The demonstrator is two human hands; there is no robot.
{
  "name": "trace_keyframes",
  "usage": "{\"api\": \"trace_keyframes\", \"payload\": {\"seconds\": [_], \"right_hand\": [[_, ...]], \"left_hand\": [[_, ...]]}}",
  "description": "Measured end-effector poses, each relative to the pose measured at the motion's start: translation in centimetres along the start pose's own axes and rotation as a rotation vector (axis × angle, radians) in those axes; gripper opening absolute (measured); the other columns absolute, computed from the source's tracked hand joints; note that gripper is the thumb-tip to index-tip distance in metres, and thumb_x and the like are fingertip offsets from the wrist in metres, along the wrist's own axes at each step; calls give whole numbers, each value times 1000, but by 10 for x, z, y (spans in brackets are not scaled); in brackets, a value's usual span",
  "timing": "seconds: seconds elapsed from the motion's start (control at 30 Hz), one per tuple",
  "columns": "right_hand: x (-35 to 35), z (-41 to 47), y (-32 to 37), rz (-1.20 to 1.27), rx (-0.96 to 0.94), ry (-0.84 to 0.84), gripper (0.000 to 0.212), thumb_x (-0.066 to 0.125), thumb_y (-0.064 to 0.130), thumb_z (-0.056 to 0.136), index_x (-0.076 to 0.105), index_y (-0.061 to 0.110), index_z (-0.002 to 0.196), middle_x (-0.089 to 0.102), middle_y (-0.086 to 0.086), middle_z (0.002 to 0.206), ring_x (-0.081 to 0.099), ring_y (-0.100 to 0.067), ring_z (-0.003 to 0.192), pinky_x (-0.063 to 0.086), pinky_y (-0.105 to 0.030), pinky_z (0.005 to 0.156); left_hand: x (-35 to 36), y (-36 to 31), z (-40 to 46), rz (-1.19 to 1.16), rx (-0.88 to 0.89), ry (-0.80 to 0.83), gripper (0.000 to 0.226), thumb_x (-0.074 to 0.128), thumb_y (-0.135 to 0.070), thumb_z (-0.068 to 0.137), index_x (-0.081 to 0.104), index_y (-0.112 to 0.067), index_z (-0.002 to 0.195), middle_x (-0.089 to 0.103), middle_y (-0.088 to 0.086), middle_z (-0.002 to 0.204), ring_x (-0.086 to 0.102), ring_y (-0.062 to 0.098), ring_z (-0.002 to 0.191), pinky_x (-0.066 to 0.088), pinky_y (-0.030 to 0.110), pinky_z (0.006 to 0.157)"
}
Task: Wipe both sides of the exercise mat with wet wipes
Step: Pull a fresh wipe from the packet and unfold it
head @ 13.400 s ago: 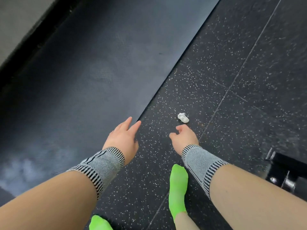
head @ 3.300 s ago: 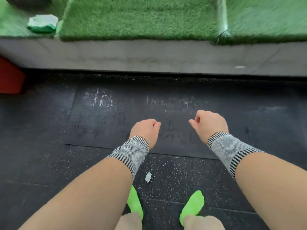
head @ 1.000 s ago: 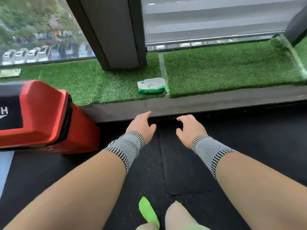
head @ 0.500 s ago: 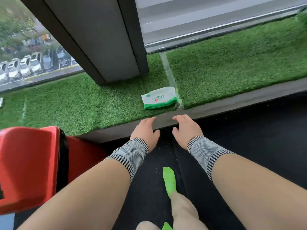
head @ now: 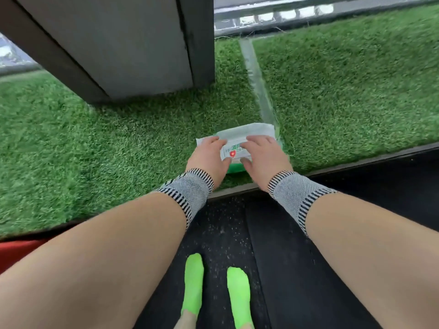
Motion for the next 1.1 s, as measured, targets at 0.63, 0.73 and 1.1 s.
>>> {"api": "trace_keyframes", "payload": {"seconds": [0.63,0.73,1.1], "right_hand": [[5,49,-62,349,463,-312,30,57,46,89,47,18,97,51,2,96,48,-13,74,42,-28,71],[15,45,-59,247,476,-276,20,57,37,89,50,20,83,49,1,93,49,-16,79,33,-26,70],[39,63,-16,-83,192,68,17,56,31,87,66,18,91,64,-4,90,58,-23,83,49,-30,69]], "left_hand": [[53,42,21,2,43,-112,89,65,-44,89,8,-35,156,31,-6,152,30,19,137,32,45,112],[53,42,21,32,68,-135,83,64,-45,89,13,-38,155,33,-6,149,32,19,134,34,45,110],[48,39,35,-61,-147,-57,53,43,-53,97,26,-49,148,36,-5,139,34,20,127,33,45,105]]}}
Point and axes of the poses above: each hand's wrist, its own z-axis towards the middle knuckle, its own x-axis out of the palm, y = z × x, the point moved 9 cm from there along z, towards the middle knuckle
